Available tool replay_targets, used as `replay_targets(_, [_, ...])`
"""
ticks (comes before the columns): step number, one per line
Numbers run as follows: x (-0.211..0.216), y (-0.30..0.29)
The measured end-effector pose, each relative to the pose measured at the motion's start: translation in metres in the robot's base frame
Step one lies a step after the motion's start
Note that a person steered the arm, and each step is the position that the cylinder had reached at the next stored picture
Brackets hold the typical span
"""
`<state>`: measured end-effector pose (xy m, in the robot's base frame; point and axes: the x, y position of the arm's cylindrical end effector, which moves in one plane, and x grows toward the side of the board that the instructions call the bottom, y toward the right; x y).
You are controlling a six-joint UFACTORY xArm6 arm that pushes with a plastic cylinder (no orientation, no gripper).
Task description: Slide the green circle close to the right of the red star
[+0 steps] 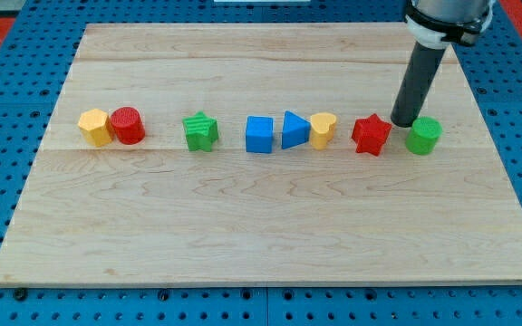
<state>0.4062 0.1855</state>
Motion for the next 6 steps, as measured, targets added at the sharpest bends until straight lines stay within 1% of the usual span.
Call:
replay_targets(1, [-0.023,0.023])
replay_targets(2, [-0.004,0.112])
replay_targets(3, [0.059,0.072])
replay_targets(4, [0.077,0.011])
replay_targets(6, [0.051,0.047])
